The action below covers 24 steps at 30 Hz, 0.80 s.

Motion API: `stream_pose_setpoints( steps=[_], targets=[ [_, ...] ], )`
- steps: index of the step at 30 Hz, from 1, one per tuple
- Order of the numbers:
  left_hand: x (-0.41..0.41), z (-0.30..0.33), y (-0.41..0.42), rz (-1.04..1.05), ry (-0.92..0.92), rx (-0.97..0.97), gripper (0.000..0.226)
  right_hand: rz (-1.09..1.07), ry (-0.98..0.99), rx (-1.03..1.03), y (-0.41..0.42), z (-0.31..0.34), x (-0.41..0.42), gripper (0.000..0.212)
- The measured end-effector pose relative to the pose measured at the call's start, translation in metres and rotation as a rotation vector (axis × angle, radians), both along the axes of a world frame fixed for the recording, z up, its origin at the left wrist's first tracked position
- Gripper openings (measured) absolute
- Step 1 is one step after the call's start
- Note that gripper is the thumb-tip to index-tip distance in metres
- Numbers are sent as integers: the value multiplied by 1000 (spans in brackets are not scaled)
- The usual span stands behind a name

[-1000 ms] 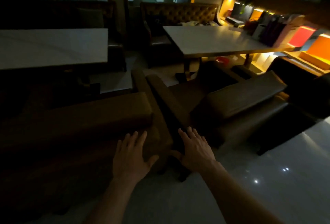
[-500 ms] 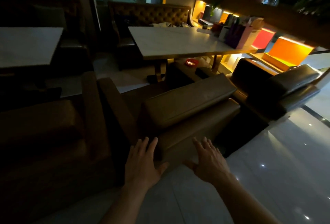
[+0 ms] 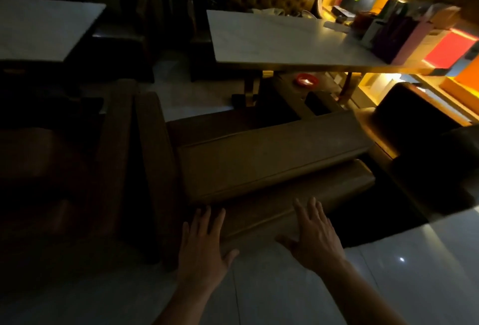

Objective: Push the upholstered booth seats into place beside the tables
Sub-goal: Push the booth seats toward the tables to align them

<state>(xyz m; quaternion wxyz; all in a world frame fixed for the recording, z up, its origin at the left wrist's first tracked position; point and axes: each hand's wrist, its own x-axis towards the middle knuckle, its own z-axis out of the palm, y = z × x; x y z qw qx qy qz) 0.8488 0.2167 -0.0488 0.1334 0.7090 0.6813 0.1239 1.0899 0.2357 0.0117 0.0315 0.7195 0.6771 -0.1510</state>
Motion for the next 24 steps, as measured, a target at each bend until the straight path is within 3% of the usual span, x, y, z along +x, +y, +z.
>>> stream_pose_setpoints(
  steps=[10,16,24],
  targets=[
    [31,-43,-8,195,112,-77,102,148,5,-96,62,-42,48,117],
    [42,-56,-6,270,152,1,85,240,-52,-58,73,-62,62,116],
    [32,-68,1,269,107,89,70,182,-128,-75,79,-64,43,114]
  ],
)
